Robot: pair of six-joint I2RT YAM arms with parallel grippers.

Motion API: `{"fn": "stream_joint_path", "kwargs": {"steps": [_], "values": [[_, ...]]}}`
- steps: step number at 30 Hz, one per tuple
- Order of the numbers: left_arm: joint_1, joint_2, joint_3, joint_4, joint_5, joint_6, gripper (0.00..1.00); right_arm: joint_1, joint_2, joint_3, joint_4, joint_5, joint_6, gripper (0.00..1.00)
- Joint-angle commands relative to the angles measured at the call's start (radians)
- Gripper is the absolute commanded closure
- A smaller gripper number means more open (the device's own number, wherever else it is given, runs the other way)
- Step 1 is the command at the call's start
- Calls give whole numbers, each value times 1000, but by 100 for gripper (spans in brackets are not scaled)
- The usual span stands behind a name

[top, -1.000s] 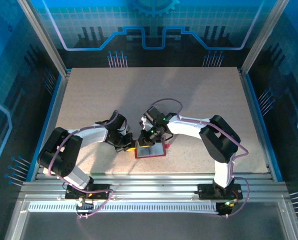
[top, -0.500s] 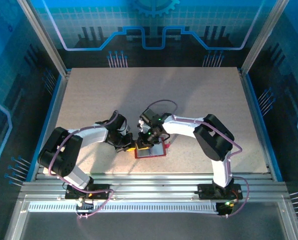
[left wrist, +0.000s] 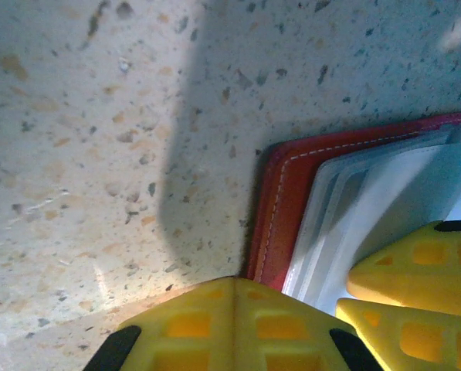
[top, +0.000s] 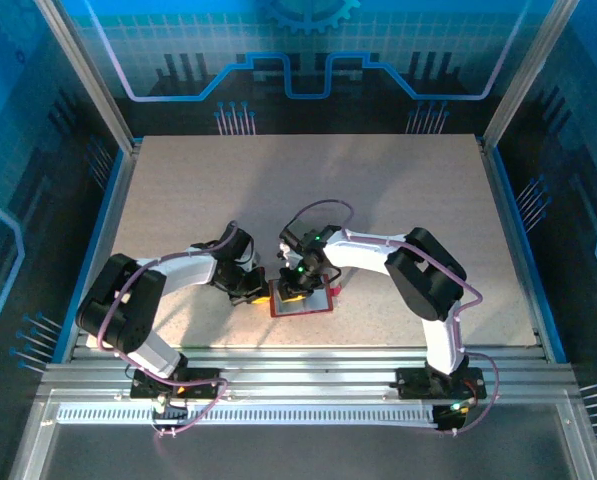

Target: Take the credit cards out of the card holder

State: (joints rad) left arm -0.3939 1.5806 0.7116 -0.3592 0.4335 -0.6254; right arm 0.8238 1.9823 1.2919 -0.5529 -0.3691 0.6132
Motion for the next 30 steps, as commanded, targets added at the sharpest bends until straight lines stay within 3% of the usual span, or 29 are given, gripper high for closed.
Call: {"fn": "stream_joint_path", "kwargs": {"steps": [1,13,23,30], "values": [[-5,11,20,-43,-15,23,100,7,-13,10,-81,62,-23,80],[-5,17,80,-89,-13,40,100,-5,-55,-27,-80,85,-23,81],[-5,22,98,64,153,-107,100,-18,-65,-77,-13,55,9,87],[-6,52,67,104,178,-147,100,-33,-78,-104,17,46,21,90]]}}
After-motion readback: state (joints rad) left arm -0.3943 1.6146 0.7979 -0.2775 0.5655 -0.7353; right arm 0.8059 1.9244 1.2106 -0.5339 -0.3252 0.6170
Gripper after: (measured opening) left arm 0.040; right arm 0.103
